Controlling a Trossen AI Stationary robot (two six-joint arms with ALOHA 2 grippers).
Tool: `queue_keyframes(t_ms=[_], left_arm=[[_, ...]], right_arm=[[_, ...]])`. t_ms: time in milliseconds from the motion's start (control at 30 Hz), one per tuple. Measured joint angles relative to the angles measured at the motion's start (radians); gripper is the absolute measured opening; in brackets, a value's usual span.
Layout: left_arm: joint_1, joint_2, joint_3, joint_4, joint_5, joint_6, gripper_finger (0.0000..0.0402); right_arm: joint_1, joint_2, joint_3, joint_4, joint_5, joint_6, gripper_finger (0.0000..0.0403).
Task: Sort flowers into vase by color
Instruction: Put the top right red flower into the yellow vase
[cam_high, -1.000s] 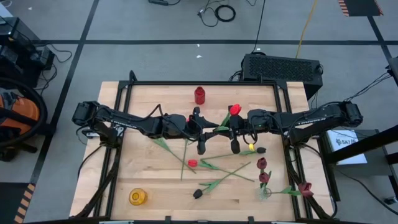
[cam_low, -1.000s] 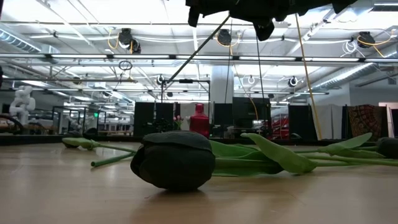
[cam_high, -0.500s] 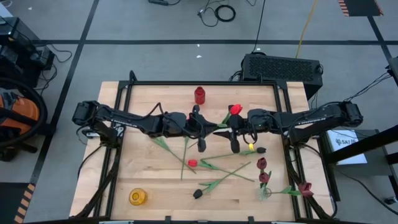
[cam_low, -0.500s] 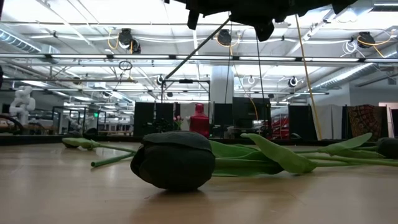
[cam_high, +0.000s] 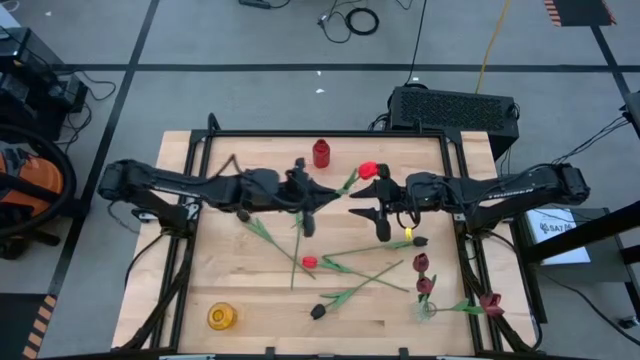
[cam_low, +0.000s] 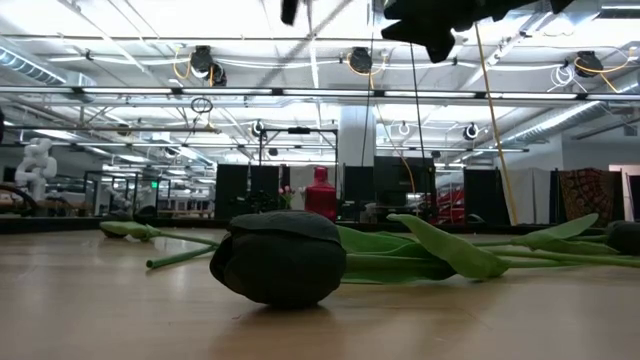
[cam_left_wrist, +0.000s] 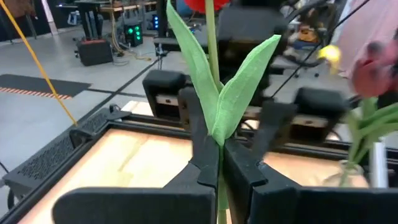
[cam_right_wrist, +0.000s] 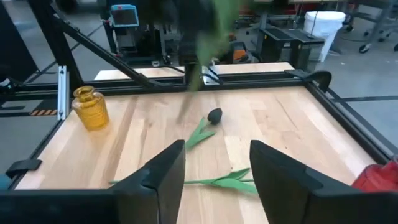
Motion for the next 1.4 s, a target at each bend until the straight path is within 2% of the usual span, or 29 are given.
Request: queue_keyframes(t_ms=[267,400,467,567,767,933,1033,1267,1400], left_arm=[[-0.107,-0.218,0.001,-0.207,-0.004,-0.084,0.0011],[-0.239,-0.304,0.001,-0.265,-0.050,-0.133,0.0011],[-0.333,-0.333,0.001,-0.264,-0.105,-0.133,0.0011],[-0.473,-0.353,0.001,-0.259,-0.254,-0.120,0.0011],[-0.746,-0.326,0.001,-0.251,-0.653,-0.081,0.0011],[-0.913,-0.251,-0.009,-0.238,-1.027,-0.086,0.0011],[-0.978,-0.200,-0.022,-0.239,-1.178,-0.133,0.0011],[-1.043,-0.147,-0.067,-0.240,-1.212,-0.251,0.0011],[-1.060,-0.148,-0.088,-0.257,-1.169,-0.263,0.0011]], right_arm=[[0.000,-0.011,0.000,-0.013,0.000,0.000,0.0180],[0.000,-0.011,0.000,-0.022,0.001,0.000,0.0180],[0.000,-0.011,0.000,-0.020,0.001,0.000,0.0180],[0.000,-0.011,0.000,-0.014,0.002,-0.005,0.0180],[0.000,-0.011,0.000,0.028,0.003,-0.019,0.0180],[-0.005,-0.010,0.000,0.058,0.002,-0.019,0.0180],[-0.014,-0.010,0.000,0.070,0.003,-0.015,0.0180],[-0.027,-0.010,0.000,0.078,0.003,-0.012,0.0180],[-0.027,-0.010,0.000,0.088,0.003,-0.012,0.0180]])
